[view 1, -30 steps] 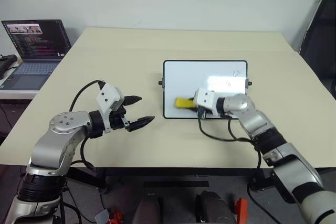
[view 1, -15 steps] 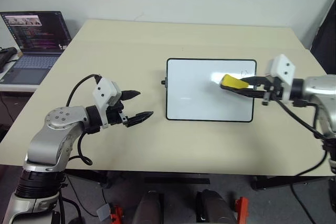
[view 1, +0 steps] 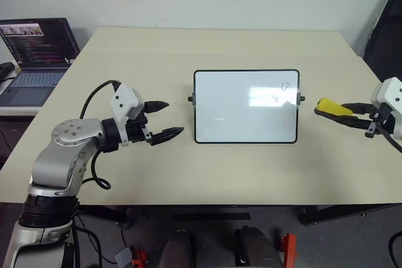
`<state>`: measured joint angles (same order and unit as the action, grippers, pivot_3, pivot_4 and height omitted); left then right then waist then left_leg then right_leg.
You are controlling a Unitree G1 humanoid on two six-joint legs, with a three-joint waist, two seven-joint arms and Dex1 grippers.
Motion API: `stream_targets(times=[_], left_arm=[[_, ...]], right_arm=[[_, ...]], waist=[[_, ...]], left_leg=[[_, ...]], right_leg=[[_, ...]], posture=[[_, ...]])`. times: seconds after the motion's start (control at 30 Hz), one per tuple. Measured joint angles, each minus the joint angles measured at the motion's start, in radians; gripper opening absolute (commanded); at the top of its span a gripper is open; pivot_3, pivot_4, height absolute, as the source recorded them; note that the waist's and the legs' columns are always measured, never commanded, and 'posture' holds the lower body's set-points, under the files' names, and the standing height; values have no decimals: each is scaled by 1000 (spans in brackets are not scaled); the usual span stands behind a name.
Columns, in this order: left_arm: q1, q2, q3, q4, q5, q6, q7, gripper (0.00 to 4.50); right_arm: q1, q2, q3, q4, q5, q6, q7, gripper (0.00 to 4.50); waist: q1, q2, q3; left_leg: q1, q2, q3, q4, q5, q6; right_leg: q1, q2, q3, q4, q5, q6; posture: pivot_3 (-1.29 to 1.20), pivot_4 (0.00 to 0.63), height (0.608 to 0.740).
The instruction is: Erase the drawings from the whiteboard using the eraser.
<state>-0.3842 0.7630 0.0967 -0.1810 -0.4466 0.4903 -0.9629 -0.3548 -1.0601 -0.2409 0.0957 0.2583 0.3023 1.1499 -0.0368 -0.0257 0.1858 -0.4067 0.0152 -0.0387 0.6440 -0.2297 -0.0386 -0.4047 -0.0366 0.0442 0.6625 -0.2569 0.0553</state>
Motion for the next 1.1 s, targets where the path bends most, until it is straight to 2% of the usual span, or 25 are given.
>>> stream_targets(times=[0.3, 0.8, 0.9, 1.1], left_arm=[[-4, 20, 3, -14, -1, 6, 3, 4500], [-7, 21, 4, -23, -2, 7, 14, 4500], [-6, 19, 4, -25, -2, 7, 15, 4500], [-3, -2, -7, -33, -3, 8, 19, 4500]], right_arm=[[-65, 8, 5, 61, 0, -30, -20, 976], [-91, 17, 43, 99, 0, -46, -16, 976], [-146, 76, 49, 95, 8, -46, -44, 976], [-249, 271, 124, 89, -17, -44, -196, 976]], waist=[[1, 0, 0], [4, 0, 0], [-1, 1, 0], [-4, 1, 0]], left_leg=[[0, 0, 0, 0, 0, 0], [0, 0, 0, 0, 0, 0], [1, 0, 1, 0, 0, 0], [1, 0, 0, 0, 0, 0]], right_leg=[[0, 0, 0, 0, 0, 0], [0, 0, 0, 0, 0, 0], [0, 0, 1, 1, 0, 0], [0, 0, 1, 2, 0, 0]], posture=[[0, 150, 740], [0, 150, 740], [0, 150, 740], [0, 150, 740]])
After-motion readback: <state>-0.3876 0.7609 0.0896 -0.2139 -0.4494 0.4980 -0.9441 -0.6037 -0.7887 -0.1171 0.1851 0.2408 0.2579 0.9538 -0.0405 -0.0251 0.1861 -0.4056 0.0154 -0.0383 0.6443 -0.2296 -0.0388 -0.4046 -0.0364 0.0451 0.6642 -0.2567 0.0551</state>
